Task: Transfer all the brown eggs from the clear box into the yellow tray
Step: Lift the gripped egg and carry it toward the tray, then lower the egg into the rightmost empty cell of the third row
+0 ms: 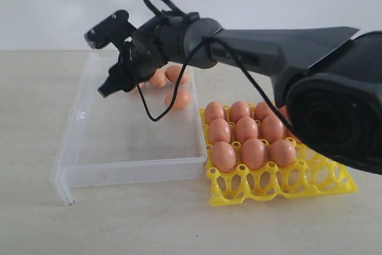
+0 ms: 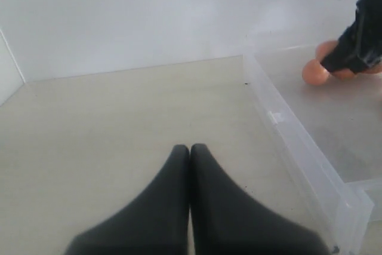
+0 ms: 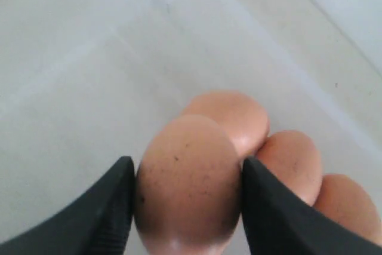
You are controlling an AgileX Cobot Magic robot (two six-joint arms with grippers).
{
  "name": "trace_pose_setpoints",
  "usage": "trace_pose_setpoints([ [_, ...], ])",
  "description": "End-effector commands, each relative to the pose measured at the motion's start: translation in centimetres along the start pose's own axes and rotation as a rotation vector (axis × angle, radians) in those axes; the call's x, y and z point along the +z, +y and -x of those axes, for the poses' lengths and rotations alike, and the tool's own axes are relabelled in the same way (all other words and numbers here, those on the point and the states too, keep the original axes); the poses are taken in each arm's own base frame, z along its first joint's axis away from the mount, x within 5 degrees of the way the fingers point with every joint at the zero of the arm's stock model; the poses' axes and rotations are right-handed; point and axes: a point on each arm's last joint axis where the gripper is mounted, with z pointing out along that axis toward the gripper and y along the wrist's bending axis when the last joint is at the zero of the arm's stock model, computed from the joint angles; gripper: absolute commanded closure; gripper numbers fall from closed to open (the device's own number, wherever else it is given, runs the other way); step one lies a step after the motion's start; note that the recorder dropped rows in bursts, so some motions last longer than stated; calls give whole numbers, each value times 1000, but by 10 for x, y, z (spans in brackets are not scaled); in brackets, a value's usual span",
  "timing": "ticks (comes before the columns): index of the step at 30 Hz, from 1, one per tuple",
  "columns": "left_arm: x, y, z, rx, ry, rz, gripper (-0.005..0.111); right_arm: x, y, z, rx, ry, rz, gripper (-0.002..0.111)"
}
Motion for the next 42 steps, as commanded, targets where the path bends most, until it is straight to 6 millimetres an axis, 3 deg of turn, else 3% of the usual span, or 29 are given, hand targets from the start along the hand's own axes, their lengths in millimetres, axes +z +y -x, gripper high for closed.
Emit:
trace_pose_setpoints([
  [1,0,0,0,-16,-9,2,111,-36,1,29,177,-251,67,108],
  [5,0,0,0,-16,-9,2,111,-52,4,22,305,-380,83,109],
  [11,0,0,0,-16,-7,2,111,-85,22,-18,455,-543,113,109],
  [17,0,0,0,-16,-7,2,111,-133,47,-67,467,-709,484,109],
  [20,0,0,0,-16,-7,2,111,-152,30,-84,501,-735,466,109],
  [24,0,0,0,-16,-7,2,111,-179,-16,-104,548,-758,333,109],
  [29,0,0,0,-16,-6,2,111,-229,-55,-137,544,-785,243,109],
  [32,0,0,0,-16,-6,2,111,-261,-59,-176,570,-773,208,109],
  [33,0,0,0,-16,-6,2,111,-271,-57,-201,612,-734,155,109],
  [37,0,0,0,-16,-6,2,111,-270,-27,-257,638,-460,125,109],
  [40,0,0,0,-16,-6,2,111,-266,-34,-274,764,-334,-20,109],
  [42,0,0,0,-16,-6,2,111,-265,-42,-278,753,-310,-107,109],
])
